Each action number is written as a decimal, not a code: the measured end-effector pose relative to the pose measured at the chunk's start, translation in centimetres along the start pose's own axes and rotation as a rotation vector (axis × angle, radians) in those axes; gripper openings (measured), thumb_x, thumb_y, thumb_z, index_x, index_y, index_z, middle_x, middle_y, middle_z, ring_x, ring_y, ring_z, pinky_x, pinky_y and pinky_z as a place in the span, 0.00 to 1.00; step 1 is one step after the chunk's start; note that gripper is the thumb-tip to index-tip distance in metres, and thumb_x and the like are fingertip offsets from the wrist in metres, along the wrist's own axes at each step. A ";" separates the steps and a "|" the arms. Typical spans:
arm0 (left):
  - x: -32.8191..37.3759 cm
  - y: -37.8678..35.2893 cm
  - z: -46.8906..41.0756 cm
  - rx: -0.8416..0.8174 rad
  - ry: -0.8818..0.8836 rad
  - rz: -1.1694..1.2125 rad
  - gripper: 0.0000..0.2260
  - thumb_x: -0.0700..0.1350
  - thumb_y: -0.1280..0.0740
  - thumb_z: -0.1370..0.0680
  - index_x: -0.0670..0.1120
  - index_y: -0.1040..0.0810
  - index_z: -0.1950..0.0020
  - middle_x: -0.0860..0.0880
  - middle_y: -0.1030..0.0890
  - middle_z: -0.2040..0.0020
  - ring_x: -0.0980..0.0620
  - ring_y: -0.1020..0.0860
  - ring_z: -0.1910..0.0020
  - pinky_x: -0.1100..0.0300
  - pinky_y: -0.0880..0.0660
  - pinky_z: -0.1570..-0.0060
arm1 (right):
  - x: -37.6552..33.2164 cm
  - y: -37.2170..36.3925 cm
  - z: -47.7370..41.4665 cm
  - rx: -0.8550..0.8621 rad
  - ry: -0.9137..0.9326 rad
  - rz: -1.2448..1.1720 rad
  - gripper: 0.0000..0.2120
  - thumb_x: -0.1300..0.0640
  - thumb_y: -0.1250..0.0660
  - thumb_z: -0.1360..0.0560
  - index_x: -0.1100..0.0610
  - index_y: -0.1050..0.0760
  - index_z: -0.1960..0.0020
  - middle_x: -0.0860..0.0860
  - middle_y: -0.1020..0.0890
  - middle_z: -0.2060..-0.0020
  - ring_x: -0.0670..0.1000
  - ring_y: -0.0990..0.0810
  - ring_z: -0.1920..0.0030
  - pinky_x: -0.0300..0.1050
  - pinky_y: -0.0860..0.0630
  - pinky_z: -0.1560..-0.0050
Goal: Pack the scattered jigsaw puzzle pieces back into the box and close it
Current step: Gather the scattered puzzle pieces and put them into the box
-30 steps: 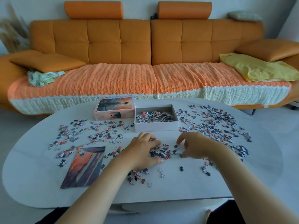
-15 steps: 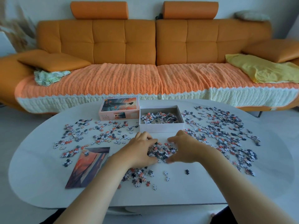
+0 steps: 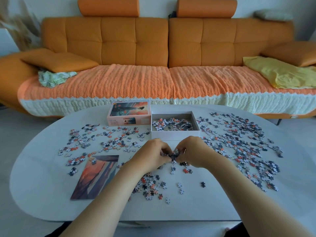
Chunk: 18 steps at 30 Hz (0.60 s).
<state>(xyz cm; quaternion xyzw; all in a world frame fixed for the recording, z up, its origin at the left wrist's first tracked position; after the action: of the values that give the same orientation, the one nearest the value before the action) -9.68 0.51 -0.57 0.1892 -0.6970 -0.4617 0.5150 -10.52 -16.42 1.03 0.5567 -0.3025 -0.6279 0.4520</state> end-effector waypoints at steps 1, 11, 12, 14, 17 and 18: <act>-0.1 0.0 -0.1 0.006 0.015 0.027 0.05 0.46 0.27 0.26 0.53 0.18 0.52 0.56 0.24 0.55 0.59 0.24 0.58 0.67 0.28 0.60 | 0.0 0.1 -0.1 -0.002 -0.005 -0.003 0.09 0.56 0.25 0.32 0.60 0.19 0.56 0.57 0.18 0.59 0.51 0.22 0.70 0.41 0.26 0.71; 0.4 3.3 -3.5 0.203 0.030 0.340 0.05 0.44 0.26 0.27 0.52 0.16 0.54 0.57 0.19 0.60 0.61 0.24 0.63 0.69 0.30 0.64 | -0.5 4.3 -2.1 0.181 0.057 -0.125 0.02 0.54 0.27 0.28 0.52 0.18 0.58 0.51 0.16 0.67 0.48 0.17 0.69 0.46 0.19 0.64; 0.4 3.6 -4.2 0.240 0.018 0.345 0.05 0.43 0.26 0.27 0.52 0.17 0.54 0.56 0.18 0.59 0.60 0.23 0.62 0.67 0.29 0.63 | -0.6 4.5 -2.6 0.264 0.069 -0.139 0.03 0.54 0.27 0.29 0.53 0.18 0.58 0.53 0.17 0.67 0.51 0.18 0.67 0.48 0.20 0.64; 0.3 4.0 -5.4 0.308 0.000 0.303 0.06 0.41 0.26 0.26 0.52 0.16 0.53 0.54 0.18 0.58 0.57 0.22 0.60 0.64 0.28 0.61 | -0.7 4.3 -3.7 0.414 0.098 -0.154 0.04 0.56 0.27 0.29 0.56 0.17 0.56 0.55 0.18 0.64 0.56 0.21 0.63 0.48 0.25 0.65; -0.2 3.6 -7.0 0.384 -0.013 0.223 0.09 0.40 0.29 0.25 0.49 0.16 0.46 0.51 0.18 0.51 0.53 0.22 0.54 0.60 0.26 0.53 | -0.6 3.3 -5.3 0.501 0.141 -0.141 0.06 0.58 0.29 0.26 0.55 0.17 0.50 0.52 0.20 0.60 0.52 0.24 0.61 0.39 0.31 0.66; -0.6 3.3 -7.4 0.398 -0.015 0.187 0.10 0.40 0.30 0.24 0.48 0.17 0.44 0.49 0.19 0.49 0.52 0.22 0.52 0.61 0.27 0.51 | -0.3 3.0 -5.8 0.493 0.151 -0.127 0.08 0.58 0.30 0.25 0.54 0.17 0.47 0.51 0.20 0.60 0.51 0.24 0.61 0.38 0.31 0.65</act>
<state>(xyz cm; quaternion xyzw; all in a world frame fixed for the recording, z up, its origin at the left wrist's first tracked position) -2.11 -0.68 2.18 0.2183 -0.7927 -0.2666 0.5029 -4.21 -16.63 2.71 0.7132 -0.3763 -0.5188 0.2838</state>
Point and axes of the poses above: each hand's wrist, its own z-axis away from the middle knuckle, its own y-axis out of the back of the hand, x = y × z, the point moved 1 cm from there along -z, towards the middle knuckle
